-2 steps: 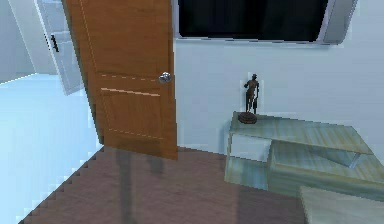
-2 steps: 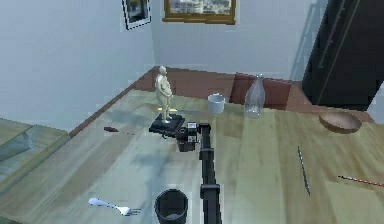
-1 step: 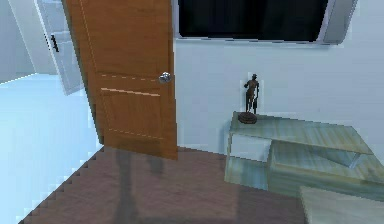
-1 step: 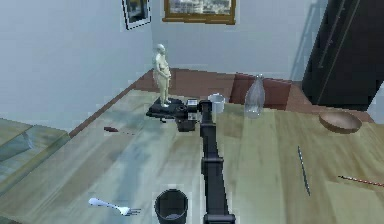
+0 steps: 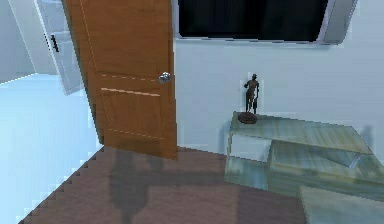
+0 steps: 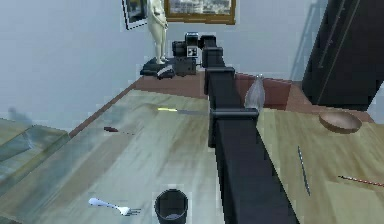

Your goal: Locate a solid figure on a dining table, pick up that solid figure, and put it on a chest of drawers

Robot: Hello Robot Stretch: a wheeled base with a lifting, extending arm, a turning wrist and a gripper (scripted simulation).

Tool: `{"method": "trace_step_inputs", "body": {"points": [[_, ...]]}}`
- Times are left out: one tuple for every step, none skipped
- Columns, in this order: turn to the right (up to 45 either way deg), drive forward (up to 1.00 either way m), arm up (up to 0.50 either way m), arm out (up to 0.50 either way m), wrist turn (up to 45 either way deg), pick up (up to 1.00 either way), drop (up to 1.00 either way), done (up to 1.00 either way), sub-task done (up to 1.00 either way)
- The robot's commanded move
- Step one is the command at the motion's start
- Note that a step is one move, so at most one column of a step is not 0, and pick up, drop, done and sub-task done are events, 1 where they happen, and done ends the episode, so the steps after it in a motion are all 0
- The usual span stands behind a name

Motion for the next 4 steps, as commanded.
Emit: {"method": "trace_step_inputs", "body": {"points": [[0.0,0.0,0.0,0.0,-45.0,0.0,0.0,0.0,0.0],[0.0,0.0,0.0,0.0,-45.0,0.0,0.0,0.0,0.0],[0.0,0.0,0.0,0.0,-24.0,0.0,0.0,0.0,0.0],[0.0,0.0,0.0,-0.48,0.0,0.0,0.0,0.0,0.0]]}}
